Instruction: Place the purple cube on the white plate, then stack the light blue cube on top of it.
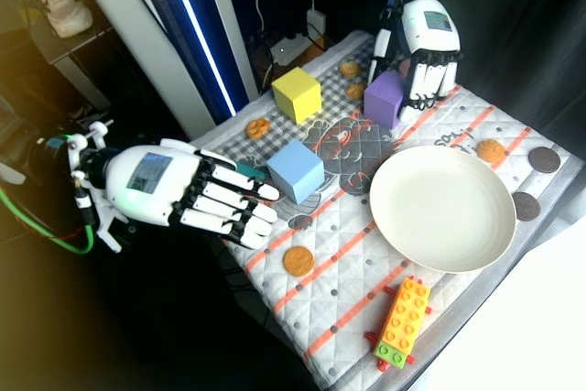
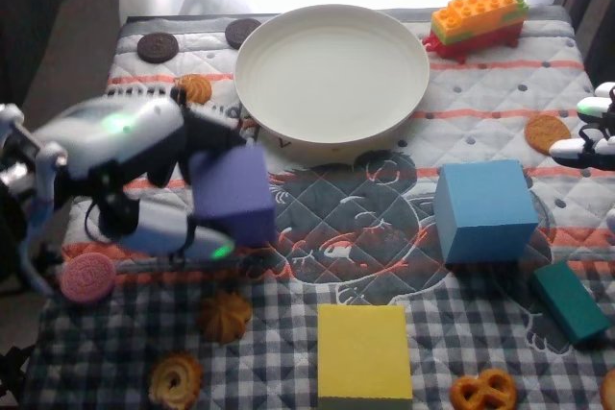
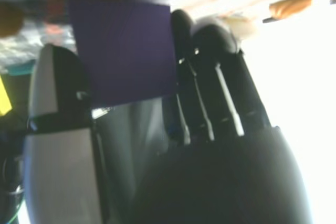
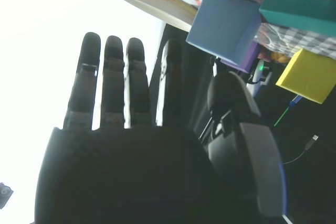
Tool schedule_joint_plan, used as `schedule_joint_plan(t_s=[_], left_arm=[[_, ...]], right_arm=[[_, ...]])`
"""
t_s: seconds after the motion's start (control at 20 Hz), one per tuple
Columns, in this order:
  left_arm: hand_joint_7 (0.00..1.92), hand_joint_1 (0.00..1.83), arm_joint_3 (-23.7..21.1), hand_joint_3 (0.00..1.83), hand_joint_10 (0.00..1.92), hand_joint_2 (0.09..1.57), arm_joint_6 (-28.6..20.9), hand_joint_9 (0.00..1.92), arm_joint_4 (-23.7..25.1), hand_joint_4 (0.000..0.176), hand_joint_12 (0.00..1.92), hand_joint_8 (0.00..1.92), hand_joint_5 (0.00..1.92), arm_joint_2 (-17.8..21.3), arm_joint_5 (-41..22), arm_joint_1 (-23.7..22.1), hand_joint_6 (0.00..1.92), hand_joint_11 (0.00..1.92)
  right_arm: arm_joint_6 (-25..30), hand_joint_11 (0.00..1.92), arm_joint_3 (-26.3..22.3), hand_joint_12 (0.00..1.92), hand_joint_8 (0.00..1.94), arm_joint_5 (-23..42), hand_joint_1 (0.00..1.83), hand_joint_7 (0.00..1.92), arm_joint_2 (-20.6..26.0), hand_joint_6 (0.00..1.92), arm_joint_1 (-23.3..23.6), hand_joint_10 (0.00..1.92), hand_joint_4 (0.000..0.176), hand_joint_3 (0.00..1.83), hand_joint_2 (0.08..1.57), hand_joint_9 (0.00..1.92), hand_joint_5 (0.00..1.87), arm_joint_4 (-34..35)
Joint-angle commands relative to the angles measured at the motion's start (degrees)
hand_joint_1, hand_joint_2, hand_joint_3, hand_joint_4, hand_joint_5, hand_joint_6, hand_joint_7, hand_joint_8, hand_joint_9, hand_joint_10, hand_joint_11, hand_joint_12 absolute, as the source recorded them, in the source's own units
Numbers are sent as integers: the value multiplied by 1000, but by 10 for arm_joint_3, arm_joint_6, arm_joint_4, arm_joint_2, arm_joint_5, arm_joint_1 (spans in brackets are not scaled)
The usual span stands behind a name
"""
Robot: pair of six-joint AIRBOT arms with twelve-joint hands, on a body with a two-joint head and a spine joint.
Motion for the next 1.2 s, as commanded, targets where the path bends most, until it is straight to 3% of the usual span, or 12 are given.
schedule_joint_plan(t_s=[0.0,0.2,0.3,0.45,0.5,0.7,0.75,0.8,0.9,1.05,1.1,1.15], left_arm=[[968,1257,7,0,1286,1138,-1,880,11,0,1613,1241,923,-3,-84,-18,847,836],[934,1236,55,0,1133,1149,-1,865,8,0,1538,1266,909,-37,-58,-80,901,765],[975,1232,98,0,858,1140,-2,928,2,0,1301,1163,896,-67,-20,-122,957,749],[976,1256,164,0,909,1123,-2,914,-8,0,1438,1207,976,-118,48,-166,781,655],[989,1259,190,0,909,1121,-2,984,-14,0,1428,1191,972,-137,68,-178,783,797],[962,1263,306,0,813,1128,-2,986,-42,0,1208,1258,984,-224,144,-208,714,818],[1032,1266,331,0,732,1102,-2,997,-44,0,1128,1116,1011,-241,161,-213,714,756],[1011,1356,350,1,1177,1110,-2,918,-47,0,1079,1006,967,-256,172,-216,740,723],[981,1272,381,0,844,1118,-2,940,-56,0,1178,1224,1020,-279,190,-219,633,736],[815,1216,403,1,1015,1206,-2,766,-73,0,1354,1307,780,-294,212,-208,1203,588],[783,1291,404,0,1115,1202,-2,686,-74,0,1380,1324,690,-295,213,-206,488,550],[579,1153,405,0,1119,1127,-2,602,-75,18,1325,957,659,-295,216,-204,163,499]], right_arm=[[0,44,2,598,3,67,51,284,-1,2,4,5,157,2,1402,265,442,9],[0,52,5,618,3,67,67,299,-5,1,4,6,167,0,1398,288,444,9],[0,50,6,632,0,67,102,294,-7,5,6,1,146,0,1398,285,465,9],[1,53,9,634,2,67,141,301,-11,5,9,3,130,0,1397,289,483,6],[1,62,10,645,1,67,163,299,-12,3,11,3,132,0,1395,291,481,5],[8,60,19,674,2,67,181,309,-24,1,17,2,123,0,1398,289,473,-2],[12,46,24,675,2,67,236,312,-28,4,20,1,113,0,1388,283,486,-6],[17,30,28,669,0,67,232,307,-33,2,24,0,115,0,1388,275,487,-10],[23,0,34,640,0,67,184,290,-38,5,31,1,108,3,1399,249,500,-15],[23,0,36,585,1,67,151,278,-43,0,40,0,125,3,1408,224,485,-22],[24,4,36,584,1,67,171,280,-43,1,42,0,127,0,1404,221,477,-22],[26,28,36,598,2,67,193,284,-43,2,42,3,131,0,1399,231,478,-22]])
